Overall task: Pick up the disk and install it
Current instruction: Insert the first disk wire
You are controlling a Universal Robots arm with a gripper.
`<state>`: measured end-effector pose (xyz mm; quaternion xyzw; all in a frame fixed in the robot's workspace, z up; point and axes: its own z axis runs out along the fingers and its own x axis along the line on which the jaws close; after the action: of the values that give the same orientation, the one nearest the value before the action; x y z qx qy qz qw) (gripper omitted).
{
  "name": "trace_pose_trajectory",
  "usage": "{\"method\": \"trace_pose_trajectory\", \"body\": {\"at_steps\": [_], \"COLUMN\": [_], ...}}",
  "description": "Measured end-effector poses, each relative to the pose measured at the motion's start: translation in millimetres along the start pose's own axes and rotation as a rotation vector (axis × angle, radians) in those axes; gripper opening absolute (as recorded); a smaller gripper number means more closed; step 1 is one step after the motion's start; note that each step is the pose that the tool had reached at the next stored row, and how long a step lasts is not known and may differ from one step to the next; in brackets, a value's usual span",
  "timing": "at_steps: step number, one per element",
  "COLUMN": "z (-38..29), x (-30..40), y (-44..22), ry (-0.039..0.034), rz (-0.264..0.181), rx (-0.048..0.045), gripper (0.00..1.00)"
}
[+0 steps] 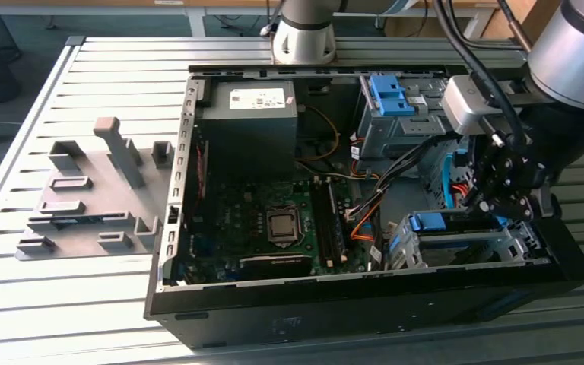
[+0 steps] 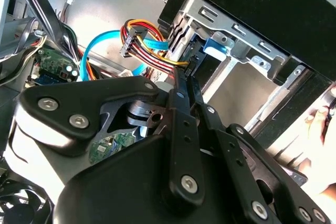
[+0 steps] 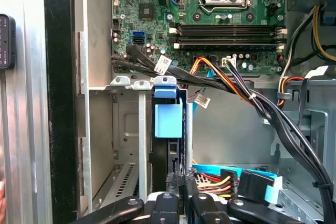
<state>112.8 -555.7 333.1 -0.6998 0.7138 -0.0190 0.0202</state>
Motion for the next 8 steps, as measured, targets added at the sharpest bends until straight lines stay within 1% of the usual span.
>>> {"method": "trace_pose_trajectory", "body": {"at_steps": [8], "z": [0.7], "x": [0.0], "y": [0.0], "ry": [-0.0004], "rz": [0.000], "rx": [0.0005], "gripper": [0.16]}}
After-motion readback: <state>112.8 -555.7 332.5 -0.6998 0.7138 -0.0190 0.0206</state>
